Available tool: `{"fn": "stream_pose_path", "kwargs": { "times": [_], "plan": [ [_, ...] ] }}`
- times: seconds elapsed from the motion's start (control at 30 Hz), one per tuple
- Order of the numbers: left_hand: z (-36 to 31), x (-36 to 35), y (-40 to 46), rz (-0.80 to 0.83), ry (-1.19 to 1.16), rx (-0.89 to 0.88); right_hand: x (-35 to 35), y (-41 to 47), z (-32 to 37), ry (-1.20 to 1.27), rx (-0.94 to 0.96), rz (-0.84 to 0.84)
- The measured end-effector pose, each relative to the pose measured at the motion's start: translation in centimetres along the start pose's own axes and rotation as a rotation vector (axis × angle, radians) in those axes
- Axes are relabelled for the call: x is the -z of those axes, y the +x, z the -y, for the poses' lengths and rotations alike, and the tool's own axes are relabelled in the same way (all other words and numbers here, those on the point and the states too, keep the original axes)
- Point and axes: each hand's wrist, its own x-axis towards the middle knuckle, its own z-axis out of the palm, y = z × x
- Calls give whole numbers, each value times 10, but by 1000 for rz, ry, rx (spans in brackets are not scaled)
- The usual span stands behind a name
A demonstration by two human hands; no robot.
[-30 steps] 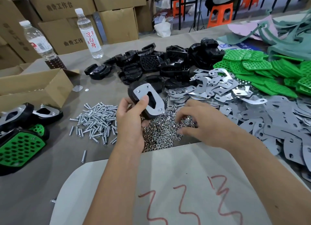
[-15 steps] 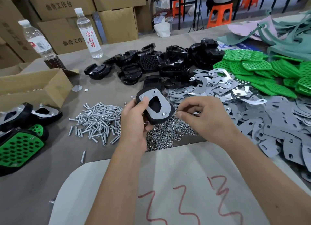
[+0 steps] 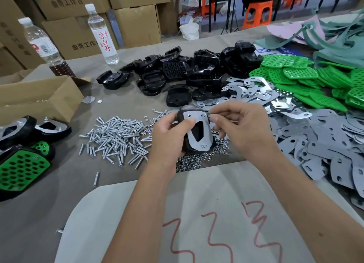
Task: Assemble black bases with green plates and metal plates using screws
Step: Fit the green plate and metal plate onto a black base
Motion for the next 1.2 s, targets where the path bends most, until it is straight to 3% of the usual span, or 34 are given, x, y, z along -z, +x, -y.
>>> {"fn": "stream_pose_path", "kwargs": {
  "times": [0.67,0.8,0.9,1.07,1.2],
  "plan": [
    [2,3,-1,111,6,-50,0,2,-5,-354,351,7],
    [1,5,-2,104,-33,-19,3,5,-8,-224,273,98],
    [0,6,-1,136,-66,-19,0,5,-10,-91,151,62],
    [0,2,-3,177,-114,-49,-5,2,-11,72,129,-29],
    [0,-6,-5,129,-214,-37,-6,1,-6,170,109,11]
  ]
}}
